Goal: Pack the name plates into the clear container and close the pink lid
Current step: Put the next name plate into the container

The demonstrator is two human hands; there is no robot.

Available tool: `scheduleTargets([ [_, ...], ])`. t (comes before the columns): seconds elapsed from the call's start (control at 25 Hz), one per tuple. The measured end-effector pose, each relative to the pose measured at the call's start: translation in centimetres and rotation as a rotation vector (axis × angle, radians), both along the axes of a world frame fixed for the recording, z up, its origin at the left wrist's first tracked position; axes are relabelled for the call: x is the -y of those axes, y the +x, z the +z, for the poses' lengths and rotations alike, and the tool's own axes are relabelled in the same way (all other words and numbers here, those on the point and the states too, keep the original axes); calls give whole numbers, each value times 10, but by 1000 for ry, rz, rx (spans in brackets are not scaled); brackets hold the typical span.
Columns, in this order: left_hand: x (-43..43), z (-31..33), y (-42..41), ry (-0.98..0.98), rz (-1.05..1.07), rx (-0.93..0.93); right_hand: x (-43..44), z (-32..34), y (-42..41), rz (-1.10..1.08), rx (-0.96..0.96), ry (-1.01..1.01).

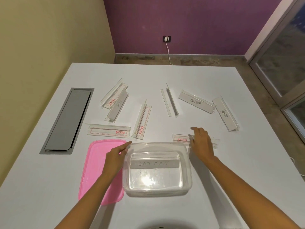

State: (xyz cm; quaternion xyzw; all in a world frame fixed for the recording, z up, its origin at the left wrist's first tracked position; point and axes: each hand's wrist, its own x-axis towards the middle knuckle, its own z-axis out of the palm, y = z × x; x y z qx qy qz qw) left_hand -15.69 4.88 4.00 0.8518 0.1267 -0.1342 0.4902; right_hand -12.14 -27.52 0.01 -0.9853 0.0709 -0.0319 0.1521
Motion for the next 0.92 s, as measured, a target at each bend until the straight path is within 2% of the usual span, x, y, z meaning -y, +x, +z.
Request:
scheduleTargets([
  [0.12,-1,-1,1,-11,0,14,15,-16,4,48,-249,-157],
  [0.2,-2,-2,2,-13,-1,7,16,-17,5,23,-284,-143],
  [0.36,2,3,4,10,56,26,12,-5,8,1,-173,6],
  [0.48,9,18,8,6,46,134,9,23,5,-22,-87,22],
  [0.56,17,33,10,83,-69,249,4,48,1,-55,-61,26],
  [0.64,29,51,13,150,-223,375,-6,76,-6,-49,-116,137],
  [0.8,55,79,18,299,-514,623,-28,118,-22,148,-291,303],
  [0.92,64,84,18,532,-680,703,-41,131,-26,307,-471,422],
])
